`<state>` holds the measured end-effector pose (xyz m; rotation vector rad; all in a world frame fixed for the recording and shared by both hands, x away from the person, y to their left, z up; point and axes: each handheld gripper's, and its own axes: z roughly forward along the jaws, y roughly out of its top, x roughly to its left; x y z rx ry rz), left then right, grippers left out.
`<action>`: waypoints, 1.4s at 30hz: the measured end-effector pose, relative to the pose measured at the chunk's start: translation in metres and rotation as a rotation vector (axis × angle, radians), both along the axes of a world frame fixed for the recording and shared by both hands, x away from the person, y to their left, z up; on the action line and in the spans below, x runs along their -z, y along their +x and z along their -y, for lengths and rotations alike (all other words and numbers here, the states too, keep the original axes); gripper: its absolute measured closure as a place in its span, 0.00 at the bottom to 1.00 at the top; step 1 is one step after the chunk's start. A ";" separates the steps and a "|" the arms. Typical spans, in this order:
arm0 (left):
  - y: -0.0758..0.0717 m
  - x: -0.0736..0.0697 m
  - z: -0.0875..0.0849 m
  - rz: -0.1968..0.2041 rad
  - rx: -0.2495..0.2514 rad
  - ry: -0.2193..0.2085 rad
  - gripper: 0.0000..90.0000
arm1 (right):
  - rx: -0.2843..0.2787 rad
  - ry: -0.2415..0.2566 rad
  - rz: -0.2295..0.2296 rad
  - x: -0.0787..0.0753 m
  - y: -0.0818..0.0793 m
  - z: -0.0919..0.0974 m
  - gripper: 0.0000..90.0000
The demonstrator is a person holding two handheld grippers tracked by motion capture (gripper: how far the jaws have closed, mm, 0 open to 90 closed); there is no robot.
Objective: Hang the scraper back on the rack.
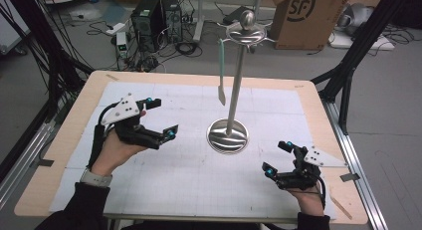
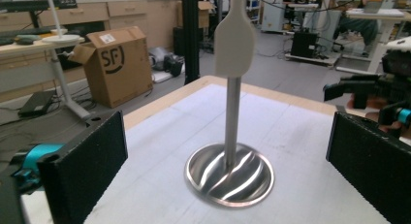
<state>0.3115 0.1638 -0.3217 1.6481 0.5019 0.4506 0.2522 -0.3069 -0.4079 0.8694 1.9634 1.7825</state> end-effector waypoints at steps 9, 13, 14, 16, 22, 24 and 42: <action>-0.009 0.036 -0.036 -0.033 -0.078 -0.006 0.02 | -0.003 -0.001 0.004 0.000 0.000 -0.001 0.00; -0.017 0.047 -0.047 -0.034 -0.114 -0.014 0.02 | -0.006 -0.004 0.004 0.000 -0.001 -0.002 0.00; -0.017 0.047 -0.047 -0.034 -0.114 -0.014 0.02 | -0.005 -0.003 0.005 0.000 -0.001 -0.002 0.00; -0.021 0.054 -0.052 -0.052 -0.116 -0.021 0.02 | -0.004 -0.005 0.004 0.000 -0.001 -0.002 0.00; -0.034 0.078 -0.070 -0.057 -0.128 -0.080 0.02 | 0.004 -0.017 0.007 0.000 -0.001 -0.003 0.00; -0.038 0.083 -0.076 -0.051 -0.130 -0.095 0.02 | 0.006 -0.018 0.011 0.000 -0.001 -0.003 0.00; -0.077 0.115 -0.117 -0.023 -0.193 -0.152 0.02 | 0.003 -0.041 0.030 0.001 -0.001 -0.005 0.00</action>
